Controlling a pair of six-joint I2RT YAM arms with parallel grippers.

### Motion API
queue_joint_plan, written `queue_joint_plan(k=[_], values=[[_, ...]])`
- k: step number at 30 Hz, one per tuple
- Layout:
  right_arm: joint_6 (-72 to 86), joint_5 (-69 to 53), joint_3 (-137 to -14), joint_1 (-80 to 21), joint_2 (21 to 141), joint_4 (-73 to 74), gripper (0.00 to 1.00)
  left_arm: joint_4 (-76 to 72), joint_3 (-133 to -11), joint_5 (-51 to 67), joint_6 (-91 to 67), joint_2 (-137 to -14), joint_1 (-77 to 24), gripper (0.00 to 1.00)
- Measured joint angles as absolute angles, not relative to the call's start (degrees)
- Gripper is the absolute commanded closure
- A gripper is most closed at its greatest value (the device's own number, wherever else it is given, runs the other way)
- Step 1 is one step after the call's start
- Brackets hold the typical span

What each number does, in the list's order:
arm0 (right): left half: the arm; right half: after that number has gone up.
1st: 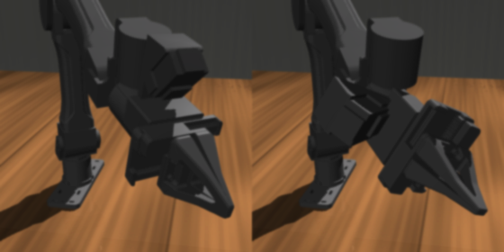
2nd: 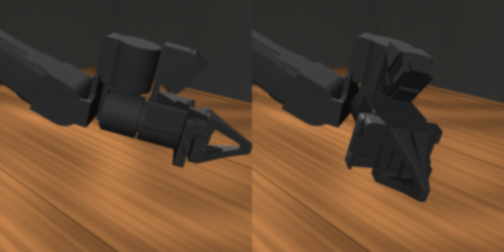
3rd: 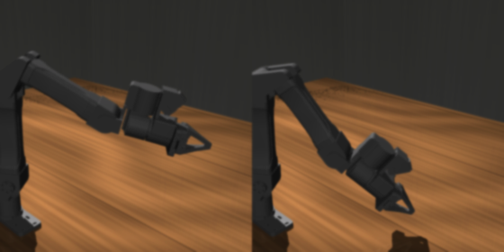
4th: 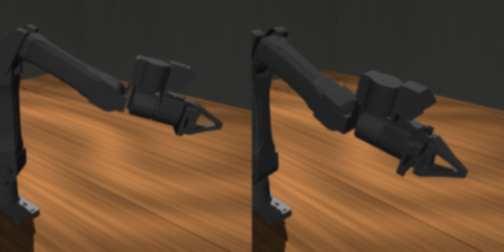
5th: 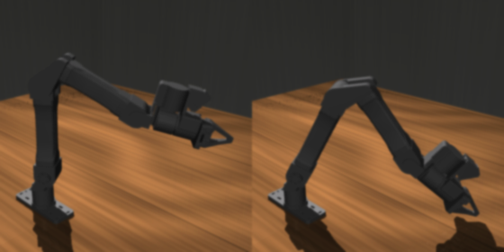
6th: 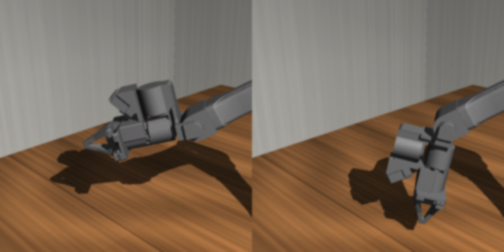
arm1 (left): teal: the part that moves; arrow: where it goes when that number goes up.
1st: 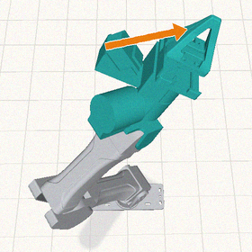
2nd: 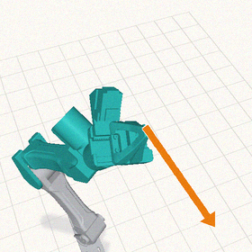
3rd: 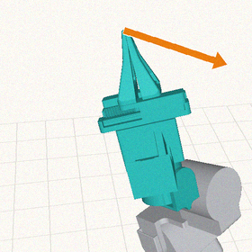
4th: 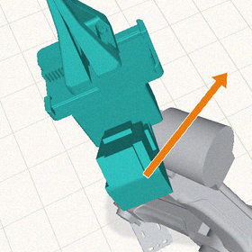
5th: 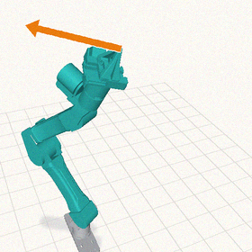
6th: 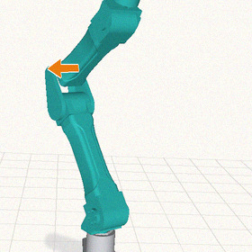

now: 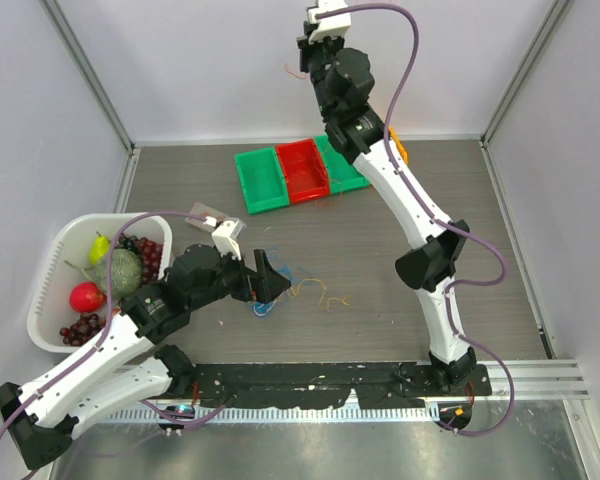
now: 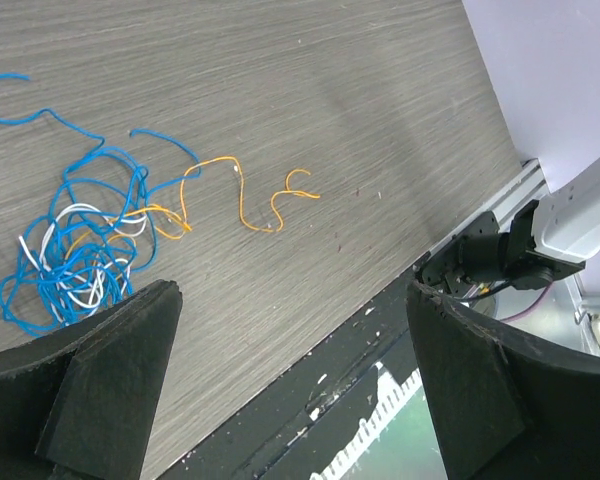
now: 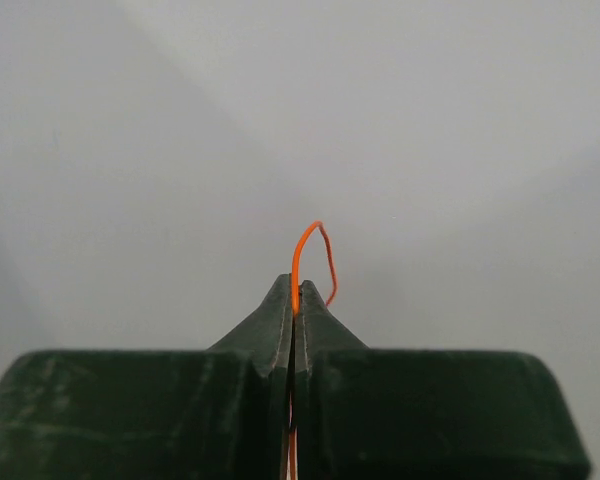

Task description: Untangle the cables

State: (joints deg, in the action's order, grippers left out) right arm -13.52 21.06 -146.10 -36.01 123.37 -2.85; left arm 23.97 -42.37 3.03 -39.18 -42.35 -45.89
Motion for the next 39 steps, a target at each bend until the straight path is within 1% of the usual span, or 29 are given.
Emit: queue_joint_plan(k=[4,10,18,23,30,39], values=[[-14.5,18.0,-147.0,-33.9,127.0,-6.7,0.99,25.5,-42.5,3.1,-39.6,-42.3,-45.9,0.0],[-12.6,14.4,-149.6,-30.0,129.1,-14.5,0.99,29.5,-45.0,1.9,-39.7,-42.3,-45.9,0.0],[-5.5,10.1,-150.6,-24.8,129.2,-24.2,0.99,28.7,-44.5,0.7,-41.7,-40.5,-45.9,0.0],[-1.3,8.6,-151.8,-22.5,131.0,-29.4,0.99,26.9,-43.6,-0.4,-43.0,-42.2,-45.9,0.0],[3.0,7.4,-152.4,-21.3,135.2,-33.0,0.99,25.0,-43.6,-1.0,-43.3,-44.9,-45.9,0.0],[4.5,7.6,-150.6,-20.1,138.8,-34.5,0.99,25.0,-43.7,-1.0,-43.3,-46.2,-45.9,0.0]])
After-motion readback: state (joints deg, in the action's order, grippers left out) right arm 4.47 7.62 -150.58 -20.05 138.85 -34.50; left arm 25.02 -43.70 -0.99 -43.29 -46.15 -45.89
